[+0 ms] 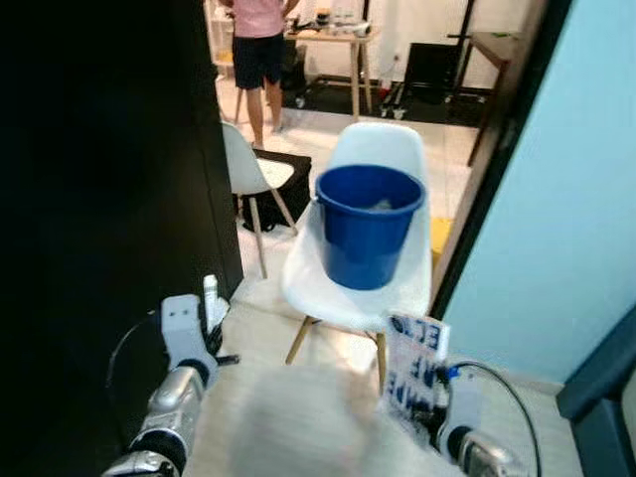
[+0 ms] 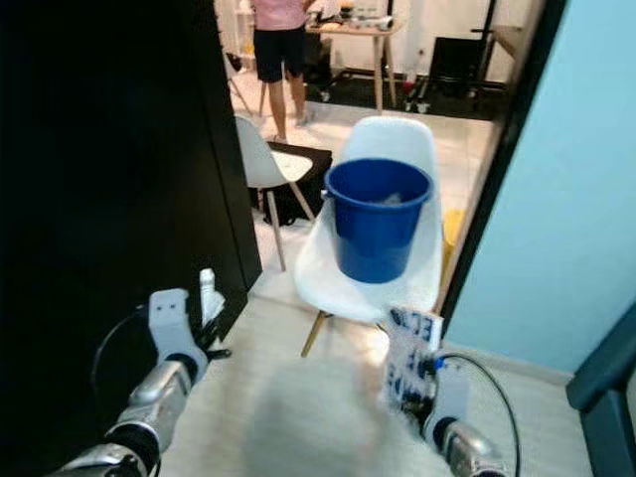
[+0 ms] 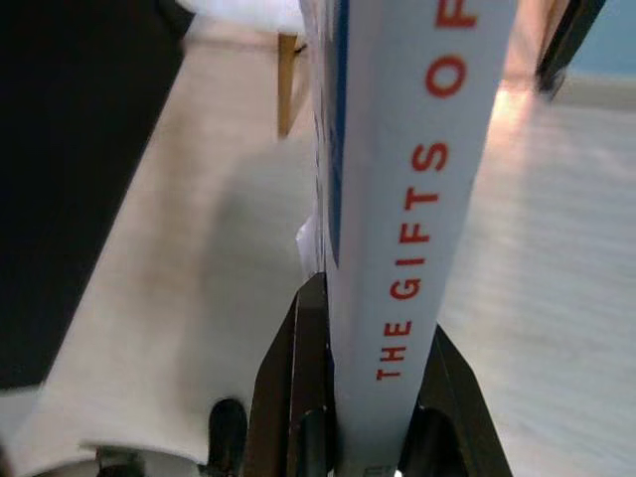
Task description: Clean up the room
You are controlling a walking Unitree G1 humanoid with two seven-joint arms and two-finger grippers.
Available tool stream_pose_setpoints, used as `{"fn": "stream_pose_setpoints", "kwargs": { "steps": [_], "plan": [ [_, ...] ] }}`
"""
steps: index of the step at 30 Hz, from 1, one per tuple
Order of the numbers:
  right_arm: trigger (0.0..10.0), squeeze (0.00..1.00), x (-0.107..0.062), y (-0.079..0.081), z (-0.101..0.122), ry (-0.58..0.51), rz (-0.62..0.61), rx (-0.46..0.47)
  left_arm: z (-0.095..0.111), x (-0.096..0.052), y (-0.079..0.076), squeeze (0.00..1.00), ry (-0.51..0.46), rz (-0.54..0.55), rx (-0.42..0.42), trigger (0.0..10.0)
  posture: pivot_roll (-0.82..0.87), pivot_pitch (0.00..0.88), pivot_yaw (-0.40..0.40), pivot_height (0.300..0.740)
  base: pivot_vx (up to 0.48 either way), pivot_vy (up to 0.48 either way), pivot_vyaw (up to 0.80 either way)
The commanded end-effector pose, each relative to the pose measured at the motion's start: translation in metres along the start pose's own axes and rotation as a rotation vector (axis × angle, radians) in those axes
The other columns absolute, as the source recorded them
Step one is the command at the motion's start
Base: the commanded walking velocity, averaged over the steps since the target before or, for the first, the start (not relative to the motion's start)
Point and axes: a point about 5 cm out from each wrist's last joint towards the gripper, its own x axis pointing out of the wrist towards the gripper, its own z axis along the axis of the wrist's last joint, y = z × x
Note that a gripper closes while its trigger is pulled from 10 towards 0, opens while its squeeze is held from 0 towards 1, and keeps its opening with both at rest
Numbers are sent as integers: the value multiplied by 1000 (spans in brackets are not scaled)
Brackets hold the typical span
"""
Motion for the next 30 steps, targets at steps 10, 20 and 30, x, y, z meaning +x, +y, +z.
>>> {"fn": "stream_pose_setpoints", "kwargs": {
  "steps": [10,20,30],
  "plan": [
    [10000,0,3,4,10,-38,4,57,31,8,-39,0,-157,-252,-6,10000,-30,0,-35,740,393,0,-774],
    [10000,0,4,4,14,-61,-12,63,73,10,-66,0,-324,-462,5,10000,-31,0,-31,740,400,0,-550],
    [10000,0,4,5,10,-37,-10,80,98,1,-84,0,-403,-655,66,10000,-34,0,-28,740,400,0,-443]
  ]
}}
